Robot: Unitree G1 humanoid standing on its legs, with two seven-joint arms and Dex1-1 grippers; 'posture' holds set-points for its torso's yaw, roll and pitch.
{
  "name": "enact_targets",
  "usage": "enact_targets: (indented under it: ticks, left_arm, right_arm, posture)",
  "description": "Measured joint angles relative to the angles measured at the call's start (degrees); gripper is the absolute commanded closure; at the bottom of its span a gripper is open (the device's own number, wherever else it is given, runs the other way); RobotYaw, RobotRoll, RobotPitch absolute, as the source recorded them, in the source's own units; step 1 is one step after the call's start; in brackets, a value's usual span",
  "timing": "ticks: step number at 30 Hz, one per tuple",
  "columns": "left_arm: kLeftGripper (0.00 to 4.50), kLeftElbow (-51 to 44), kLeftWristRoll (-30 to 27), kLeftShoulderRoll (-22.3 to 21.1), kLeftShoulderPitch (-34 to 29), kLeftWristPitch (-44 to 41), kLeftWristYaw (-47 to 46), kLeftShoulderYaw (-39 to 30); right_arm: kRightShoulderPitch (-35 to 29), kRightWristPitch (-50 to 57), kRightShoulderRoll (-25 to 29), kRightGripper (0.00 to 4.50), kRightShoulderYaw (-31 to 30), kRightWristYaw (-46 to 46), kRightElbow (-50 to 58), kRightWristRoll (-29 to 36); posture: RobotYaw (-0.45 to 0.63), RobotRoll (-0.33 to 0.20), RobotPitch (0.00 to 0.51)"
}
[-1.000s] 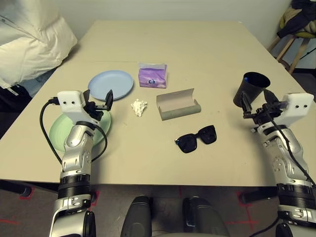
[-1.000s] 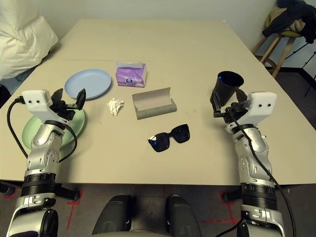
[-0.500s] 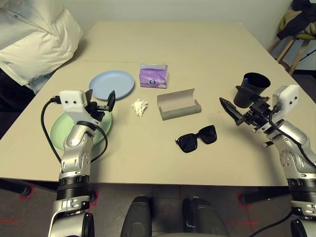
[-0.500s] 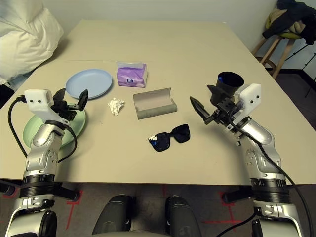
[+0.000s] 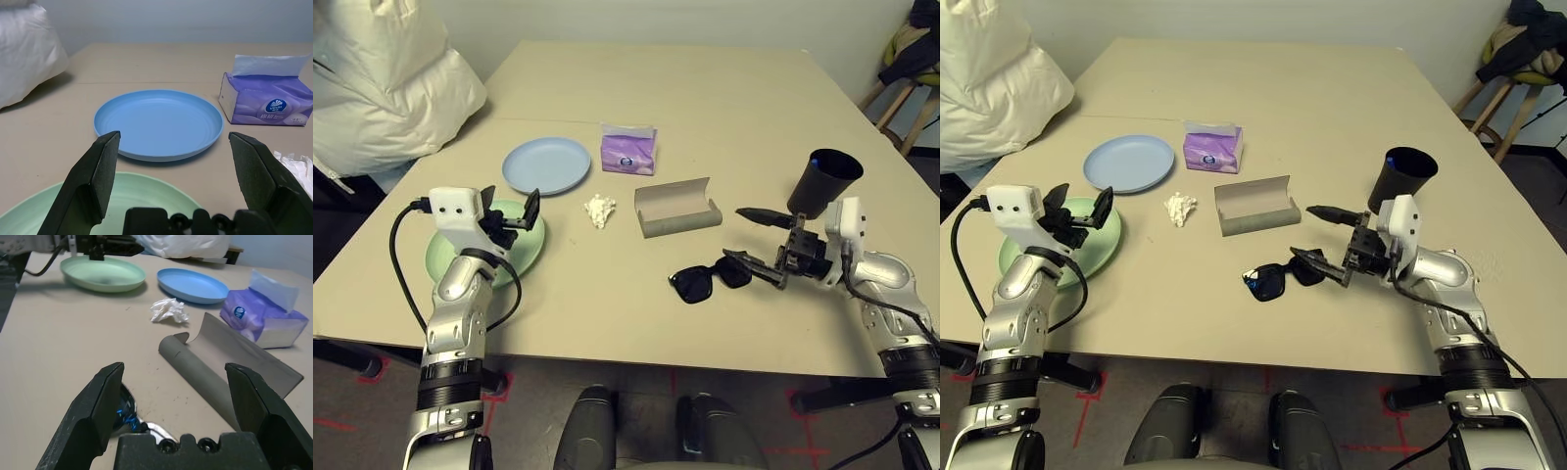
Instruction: Organize and tidy the items on the table.
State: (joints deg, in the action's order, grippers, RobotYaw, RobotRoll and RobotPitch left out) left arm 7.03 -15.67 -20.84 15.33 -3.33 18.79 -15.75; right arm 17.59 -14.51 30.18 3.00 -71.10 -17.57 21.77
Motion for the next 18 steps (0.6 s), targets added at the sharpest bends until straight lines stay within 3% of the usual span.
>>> enact_targets:
  ticks: [9, 18]
  left_arm:
    - [0.00, -1.9, -1.4, -2.8, 0.1, -4.8, 2.6, -0.1]
    - [0.00, -4.2, -7.7, -12.3, 2.2, -19.9, 7.1, -3.5]
  right_arm:
    - [0.2, -0.5, 0.3, 0.03, 0.0, -4.1, -1.8, 0.2]
    - [1.5, -0.2, -1.2, 0.03, -1.8, -5.9, -2.0, 0.3]
  posture:
    - [0.24, 0.000, 0.051]
    - [0.26, 0.000, 0.046]
